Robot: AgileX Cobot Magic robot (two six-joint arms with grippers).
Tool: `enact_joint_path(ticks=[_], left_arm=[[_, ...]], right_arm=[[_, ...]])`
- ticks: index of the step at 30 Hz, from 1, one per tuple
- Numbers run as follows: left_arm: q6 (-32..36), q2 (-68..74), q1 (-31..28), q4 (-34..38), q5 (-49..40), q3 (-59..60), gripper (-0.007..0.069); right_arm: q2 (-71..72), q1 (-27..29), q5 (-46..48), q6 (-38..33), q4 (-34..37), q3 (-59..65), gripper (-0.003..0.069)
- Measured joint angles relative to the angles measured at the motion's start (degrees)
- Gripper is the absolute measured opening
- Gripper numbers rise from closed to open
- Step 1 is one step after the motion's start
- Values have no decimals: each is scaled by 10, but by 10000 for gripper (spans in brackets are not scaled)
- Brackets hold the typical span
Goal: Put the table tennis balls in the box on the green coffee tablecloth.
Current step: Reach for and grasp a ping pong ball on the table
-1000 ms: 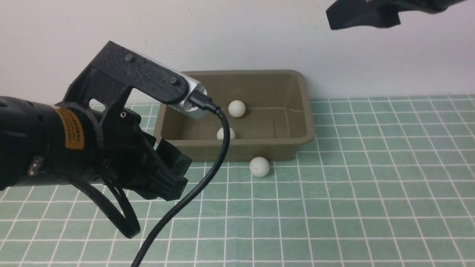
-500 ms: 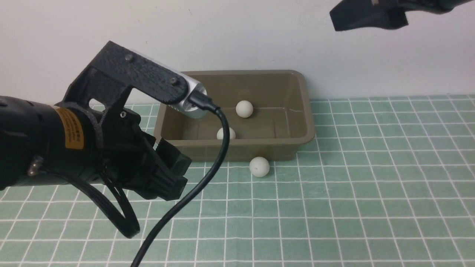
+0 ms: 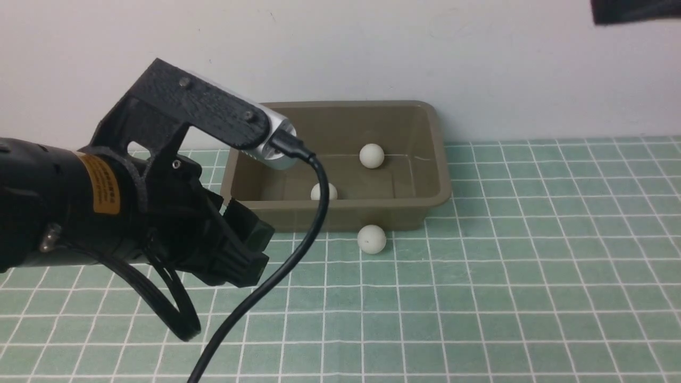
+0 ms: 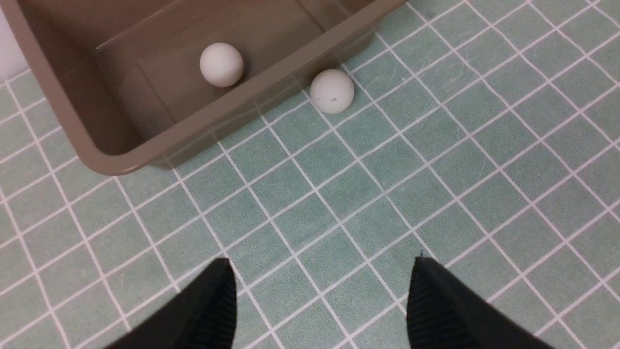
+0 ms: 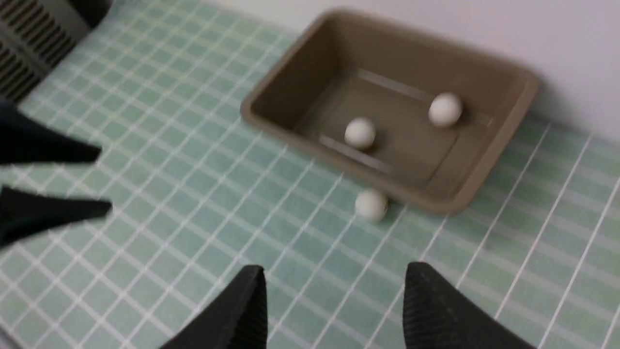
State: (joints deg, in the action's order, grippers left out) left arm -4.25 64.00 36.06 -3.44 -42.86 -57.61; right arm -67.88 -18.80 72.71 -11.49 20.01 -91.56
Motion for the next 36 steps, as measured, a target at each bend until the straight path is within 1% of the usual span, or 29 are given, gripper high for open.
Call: enact_joint_path(ticks=[4,9,13,18,23,27,28,31,36], left_arm=[[0,0,0,0,1,0,426],[0,0,0,7,11,0,426],[1,14,0,34,14,0,426],[3,47,0,34,16,0,426],[5,61,0,37,32,0,426],[11,60,0,34,52,0,426],[11,60,0,34,53,0,426],[11,59,0,34,54,0,426],[11,57,0,34,43,0,426]], right_arm=[[22,0,-10,-10,10,123,352],[32,0,-135,-54,29,275,352],[32,0,-228,-83,35,342,352],[32,0,-328,-113,54,387,352],[12,0,-365,-138,95,406,352],[-44,-7,-398,-212,175,407,352],[-63,-14,-412,-241,199,407,352],[-99,-32,-439,-281,239,407,352],[-151,-61,-486,-313,294,407,353]])
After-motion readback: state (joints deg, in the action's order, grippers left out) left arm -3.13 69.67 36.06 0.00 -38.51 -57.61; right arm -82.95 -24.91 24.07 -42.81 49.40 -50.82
